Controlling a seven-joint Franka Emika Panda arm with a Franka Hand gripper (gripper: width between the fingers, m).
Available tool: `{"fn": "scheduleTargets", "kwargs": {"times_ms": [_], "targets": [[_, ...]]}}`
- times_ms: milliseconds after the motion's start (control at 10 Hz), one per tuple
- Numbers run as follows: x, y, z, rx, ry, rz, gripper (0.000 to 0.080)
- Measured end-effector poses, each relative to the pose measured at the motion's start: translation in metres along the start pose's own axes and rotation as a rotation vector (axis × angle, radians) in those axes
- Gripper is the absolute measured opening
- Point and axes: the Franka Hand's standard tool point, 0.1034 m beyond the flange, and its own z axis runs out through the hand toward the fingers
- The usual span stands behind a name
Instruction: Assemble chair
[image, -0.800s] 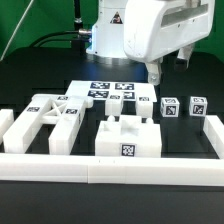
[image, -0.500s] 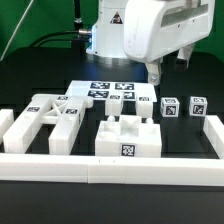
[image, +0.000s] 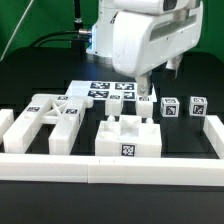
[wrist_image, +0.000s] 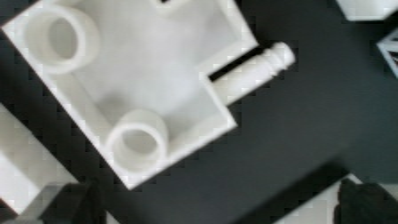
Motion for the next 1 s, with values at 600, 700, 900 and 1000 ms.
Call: {"fn": "scheduleTargets", "kwargs": {"times_ms": [600, 700, 900, 1000], "targets": [[-0.002, 0.02, 0.012, -0.008, 0.01, 0.027, 0.0649], [-0.002, 0.019, 0.012, -0.007, 0.011, 0.082, 0.0649], [0.008, 0.011, 0.023, -0.017, 0.031, 0.282, 0.0649], [0.01, 0.01, 0.031, -0.007, 0.027, 0.299, 0.0649]]}}
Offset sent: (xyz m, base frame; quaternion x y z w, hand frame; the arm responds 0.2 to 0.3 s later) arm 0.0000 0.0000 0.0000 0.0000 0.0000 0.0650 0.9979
